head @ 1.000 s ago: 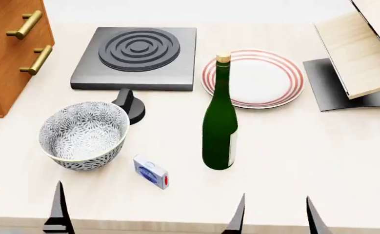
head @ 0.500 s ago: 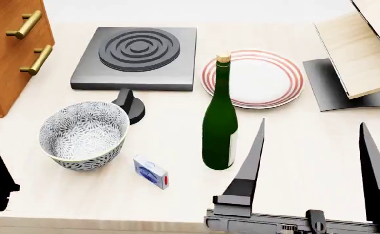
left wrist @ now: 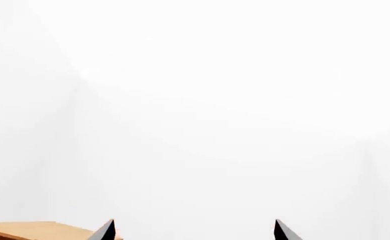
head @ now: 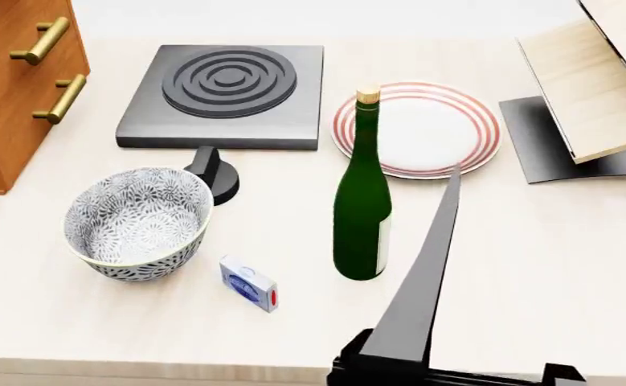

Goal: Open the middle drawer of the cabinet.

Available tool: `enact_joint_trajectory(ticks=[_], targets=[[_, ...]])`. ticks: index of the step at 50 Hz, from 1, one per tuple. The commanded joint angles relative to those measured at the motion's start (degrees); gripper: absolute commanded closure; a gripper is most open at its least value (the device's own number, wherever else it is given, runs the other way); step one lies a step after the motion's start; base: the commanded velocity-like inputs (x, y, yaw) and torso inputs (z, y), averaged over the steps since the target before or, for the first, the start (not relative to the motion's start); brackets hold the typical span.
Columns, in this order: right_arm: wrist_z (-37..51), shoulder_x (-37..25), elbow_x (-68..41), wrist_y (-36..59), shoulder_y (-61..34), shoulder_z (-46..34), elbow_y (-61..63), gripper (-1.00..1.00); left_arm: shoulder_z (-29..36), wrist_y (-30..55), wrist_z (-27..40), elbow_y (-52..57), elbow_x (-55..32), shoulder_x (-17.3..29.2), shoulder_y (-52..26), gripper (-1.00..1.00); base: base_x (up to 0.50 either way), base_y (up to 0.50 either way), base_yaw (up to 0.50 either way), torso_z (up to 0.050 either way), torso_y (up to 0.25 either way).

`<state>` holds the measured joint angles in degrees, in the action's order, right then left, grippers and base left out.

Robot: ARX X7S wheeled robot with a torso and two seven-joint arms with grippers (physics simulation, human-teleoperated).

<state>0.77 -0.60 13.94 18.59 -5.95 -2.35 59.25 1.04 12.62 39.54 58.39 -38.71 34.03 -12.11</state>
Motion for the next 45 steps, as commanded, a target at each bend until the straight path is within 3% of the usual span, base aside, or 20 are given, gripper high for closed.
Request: enact_joint_trajectory(ticks=[1,27,45], targets=[[-0.4,0.6,2.8,-3.8,1.3,-0.6,0.7,-1.00,1.6,-4.5,5.7,1.3,-3.1,6.5,-0.4,-1.00,0.00,0.00,0.00,0.000,0.000],[-0.5,0.6,5.0,-10.3,3.7,-0.9,0.7,-1.00,7.2,-11.0,10.1,0.8,-1.0,12.7,-0.6,-1.00,0.01,0.00,0.00,0.000,0.000],[-0.5,0.6,5.1,-14.2,4.8,-0.1,0.7,-1.00,8.5,-12.4,11.3,0.3,-0.3,14.1,-1.1,-1.00,0.49,0.00,0.00,0.000,0.000]])
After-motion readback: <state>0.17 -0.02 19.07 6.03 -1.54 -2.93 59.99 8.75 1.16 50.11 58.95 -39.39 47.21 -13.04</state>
